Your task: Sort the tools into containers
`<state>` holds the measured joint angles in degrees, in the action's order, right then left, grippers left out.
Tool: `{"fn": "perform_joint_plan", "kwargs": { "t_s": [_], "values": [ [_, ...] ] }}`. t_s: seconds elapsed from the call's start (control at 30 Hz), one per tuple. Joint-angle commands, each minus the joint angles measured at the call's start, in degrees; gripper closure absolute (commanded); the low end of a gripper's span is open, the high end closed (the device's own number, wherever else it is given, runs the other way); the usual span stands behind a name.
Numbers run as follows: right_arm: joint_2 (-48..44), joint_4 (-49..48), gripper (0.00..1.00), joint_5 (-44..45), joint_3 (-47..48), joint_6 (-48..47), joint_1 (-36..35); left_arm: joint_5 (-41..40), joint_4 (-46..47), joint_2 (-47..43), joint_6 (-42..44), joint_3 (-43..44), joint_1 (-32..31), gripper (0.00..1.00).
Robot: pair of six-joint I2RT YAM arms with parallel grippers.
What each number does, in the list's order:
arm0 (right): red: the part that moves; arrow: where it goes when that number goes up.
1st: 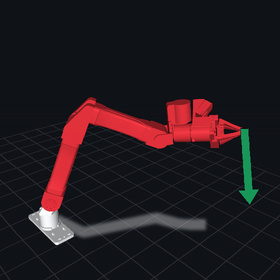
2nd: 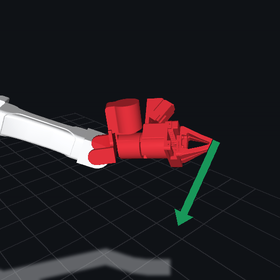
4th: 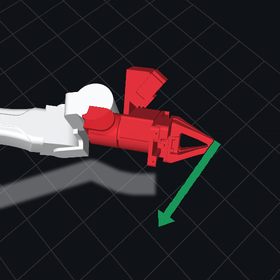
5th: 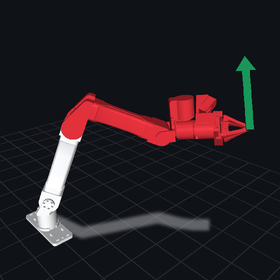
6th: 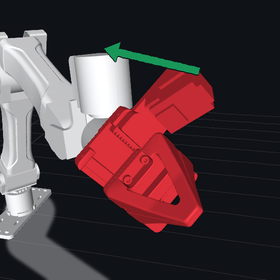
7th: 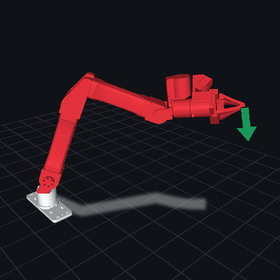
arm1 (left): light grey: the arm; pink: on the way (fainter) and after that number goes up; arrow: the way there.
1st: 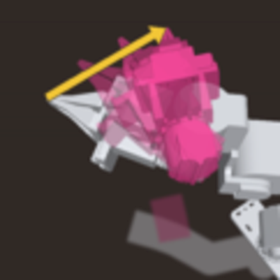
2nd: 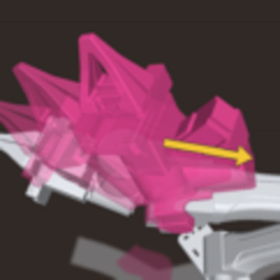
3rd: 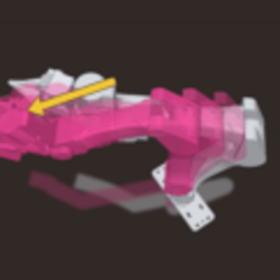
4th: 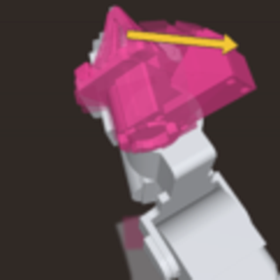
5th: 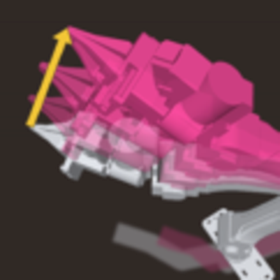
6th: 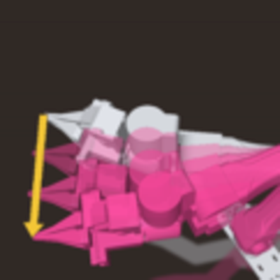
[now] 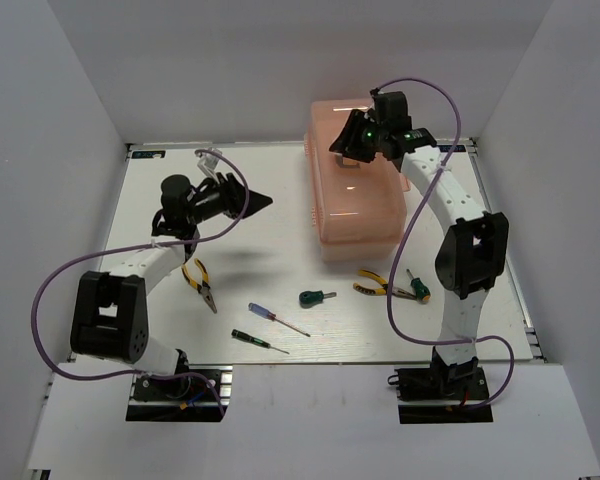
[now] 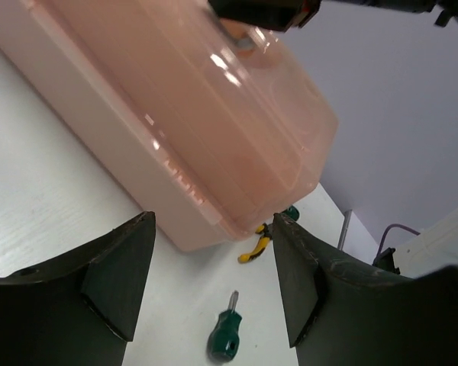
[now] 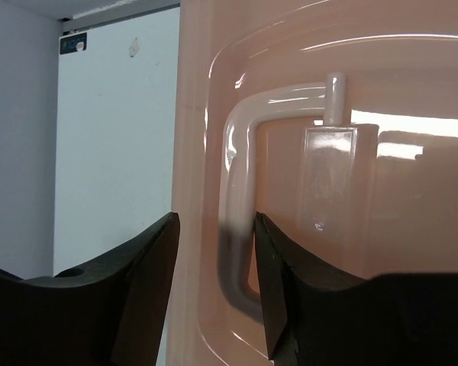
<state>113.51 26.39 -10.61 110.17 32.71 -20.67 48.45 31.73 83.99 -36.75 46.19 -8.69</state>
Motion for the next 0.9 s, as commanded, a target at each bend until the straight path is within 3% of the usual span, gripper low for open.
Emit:
{"fn": "perform_joint_plan", "kwargs": {
  "t_s": [0.0, 0.13, 0.6, 0.87],
  "values": [
    [0.66, -0.37, 0.5, -6.43, 1.54, 2.89, 0.1, -1.94, 2.11, 0.3, -0.07, 5.91, -2.2, 0.28],
    [0.13, -1.52, 0.5, -8.99, 1.01, 3.59, 0.71, -3.27, 2.11, 3.72, -0.07, 12.41, -4.14, 0.29],
    [-1.63, -3.19, 0.51, -13.12, 0.84, 5.61, 2.82, -5.64, -8.87, 19.71, 7.22, 33.77, -13.89, 0.31],
    [-1.63, -4.24, 0.51, -14.87, 0.92, 7.19, 3.53, -10.82, -17.12, 26.04, 12.23, 43.26, -17.06, 0.31]
  ]
}}
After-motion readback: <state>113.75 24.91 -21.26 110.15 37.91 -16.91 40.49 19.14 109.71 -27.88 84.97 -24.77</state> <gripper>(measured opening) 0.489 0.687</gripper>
